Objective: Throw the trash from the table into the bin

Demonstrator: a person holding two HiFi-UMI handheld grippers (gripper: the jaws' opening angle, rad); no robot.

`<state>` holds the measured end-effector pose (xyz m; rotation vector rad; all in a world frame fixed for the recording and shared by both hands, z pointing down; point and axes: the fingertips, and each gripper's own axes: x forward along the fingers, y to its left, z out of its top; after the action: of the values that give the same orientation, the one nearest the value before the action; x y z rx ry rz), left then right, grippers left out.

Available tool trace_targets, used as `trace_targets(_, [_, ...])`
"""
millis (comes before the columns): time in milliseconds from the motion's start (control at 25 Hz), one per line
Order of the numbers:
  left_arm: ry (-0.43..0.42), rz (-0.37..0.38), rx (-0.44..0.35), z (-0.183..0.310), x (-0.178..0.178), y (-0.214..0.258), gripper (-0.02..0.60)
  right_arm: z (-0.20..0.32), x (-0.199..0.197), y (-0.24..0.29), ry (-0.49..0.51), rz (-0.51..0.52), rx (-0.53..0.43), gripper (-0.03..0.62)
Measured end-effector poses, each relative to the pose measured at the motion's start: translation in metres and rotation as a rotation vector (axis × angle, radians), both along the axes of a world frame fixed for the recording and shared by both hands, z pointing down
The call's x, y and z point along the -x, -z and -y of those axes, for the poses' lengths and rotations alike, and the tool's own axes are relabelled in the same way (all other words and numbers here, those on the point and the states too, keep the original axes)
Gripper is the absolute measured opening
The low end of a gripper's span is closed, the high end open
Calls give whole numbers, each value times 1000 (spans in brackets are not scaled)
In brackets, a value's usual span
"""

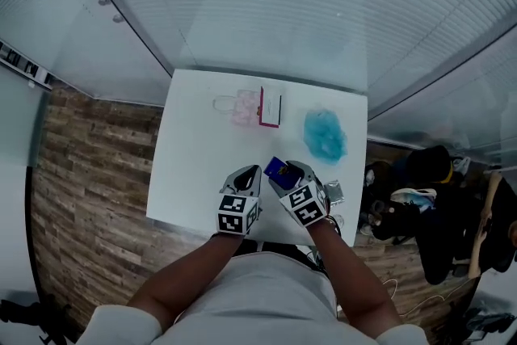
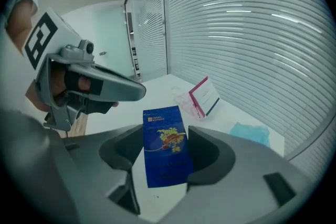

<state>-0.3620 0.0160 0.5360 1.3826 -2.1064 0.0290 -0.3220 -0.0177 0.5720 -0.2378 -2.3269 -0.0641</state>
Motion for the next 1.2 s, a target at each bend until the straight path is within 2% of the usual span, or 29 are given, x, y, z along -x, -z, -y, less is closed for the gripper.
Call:
trace_targets(360, [-111, 49, -70, 12, -14, 38, 5, 4, -8, 56, -237, 148, 32, 273])
trace_targets(520, [-152, 63, -96, 13, -22, 52, 5, 10, -18, 80, -349, 221, 10, 273])
trace_targets(840, [-212, 102, -154, 17, -40, 82, 5, 19, -48, 121, -576, 370, 27, 272])
trace_targets(1200, [-287, 132, -195, 26, -56, 102, 5, 21, -64, 146, -639, 433, -14, 272])
